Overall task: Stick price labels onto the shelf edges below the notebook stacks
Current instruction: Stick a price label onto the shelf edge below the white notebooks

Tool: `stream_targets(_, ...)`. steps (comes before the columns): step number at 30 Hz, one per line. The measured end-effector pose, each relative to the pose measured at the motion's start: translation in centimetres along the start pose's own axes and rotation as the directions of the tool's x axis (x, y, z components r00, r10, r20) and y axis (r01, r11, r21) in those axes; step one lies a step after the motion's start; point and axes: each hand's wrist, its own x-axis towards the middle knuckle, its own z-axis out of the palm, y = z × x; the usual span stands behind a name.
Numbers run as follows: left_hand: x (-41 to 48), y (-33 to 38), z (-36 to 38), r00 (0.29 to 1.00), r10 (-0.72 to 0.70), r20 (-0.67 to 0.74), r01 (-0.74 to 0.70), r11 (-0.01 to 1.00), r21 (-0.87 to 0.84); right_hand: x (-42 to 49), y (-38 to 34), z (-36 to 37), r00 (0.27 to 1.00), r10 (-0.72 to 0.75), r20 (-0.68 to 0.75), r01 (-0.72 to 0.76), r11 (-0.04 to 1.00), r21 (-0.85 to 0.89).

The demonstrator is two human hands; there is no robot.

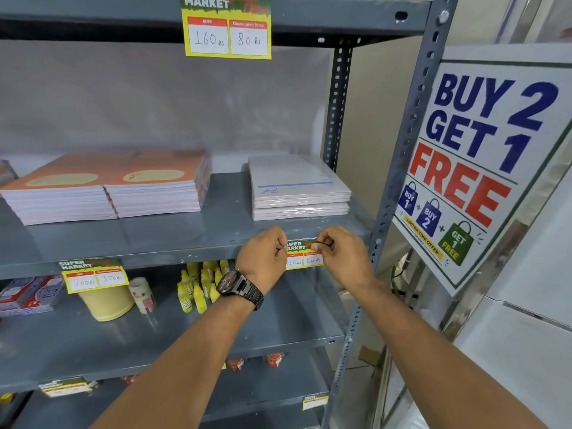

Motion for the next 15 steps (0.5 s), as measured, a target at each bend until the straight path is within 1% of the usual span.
stream_targets(2,0.2,0.1,-0.3,1.0,0.009,-0.008,-0.009,0.998,0.066,0.1,0.0,-0.2,1.0,-0.018,-0.015,0.018,0.999,-0.037)
stream_targets(4,0.3,0.1,-0.5,1.0,0.009,-0.017,-0.007,0.995,0.095,0.2,0.0,-0.4,1.0,-0.022,-0.015,0.022,0.999,-0.042)
stream_targets(7,0.4,0.1,-0.7,1.0,0.016,-0.015,-0.014,0.994,0.11,0.5,-0.1,-0.5,0.998,-0.052,0.04,0.052,0.998,-0.022)
stream_targets(9,0.5,0.0,-0.8,1.0,0.0,-0.005,0.0,0.995,0.104,0.7,-0.1,-0.6,0.989,-0.114,0.099,0.121,0.99,-0.075)
stream_targets(11,0.8,0.0,-1.0,1.0,-0.017,0.003,0.017,0.995,0.098,0.8,-0.3,-0.8,0.981,-0.144,0.133,0.162,0.978,-0.134)
stream_targets(15,1.0,0.0,-1.2,1.0,-0.014,0.023,0.011,0.994,0.108,0.8,-1.3,-0.5,0.988,-0.117,0.106,0.14,0.957,-0.254)
